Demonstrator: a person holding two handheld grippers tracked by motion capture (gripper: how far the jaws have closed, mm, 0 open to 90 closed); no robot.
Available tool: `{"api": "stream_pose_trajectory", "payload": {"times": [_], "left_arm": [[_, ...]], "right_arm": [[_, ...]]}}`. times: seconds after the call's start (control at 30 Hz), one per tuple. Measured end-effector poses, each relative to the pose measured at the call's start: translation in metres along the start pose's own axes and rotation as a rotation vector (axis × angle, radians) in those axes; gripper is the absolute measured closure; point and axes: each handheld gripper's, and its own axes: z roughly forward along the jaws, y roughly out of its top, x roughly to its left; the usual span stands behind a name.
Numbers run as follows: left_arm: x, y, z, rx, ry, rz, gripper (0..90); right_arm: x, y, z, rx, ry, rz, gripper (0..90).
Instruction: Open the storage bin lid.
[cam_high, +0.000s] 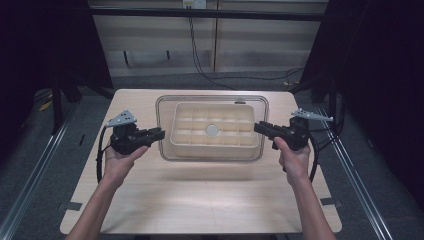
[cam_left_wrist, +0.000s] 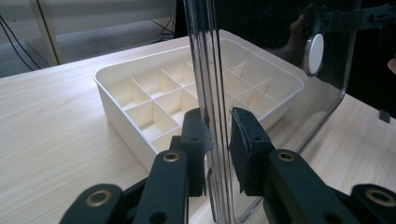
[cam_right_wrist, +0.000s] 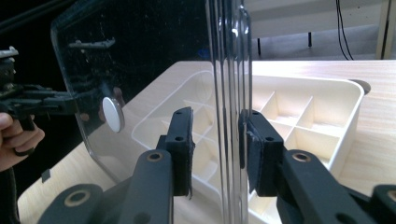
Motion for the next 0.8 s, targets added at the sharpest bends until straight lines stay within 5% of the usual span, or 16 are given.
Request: {"api": "stream_pose_trajectory", "payload": {"times": [0.8], "left_arm": [[-0.014,-0.033,-0.007,0.082,-0.018,0.012,76.1]], "right_arm": [[0.011,-0.032,-0.009,0.101,-0.010,-0.002,65.4]]}}
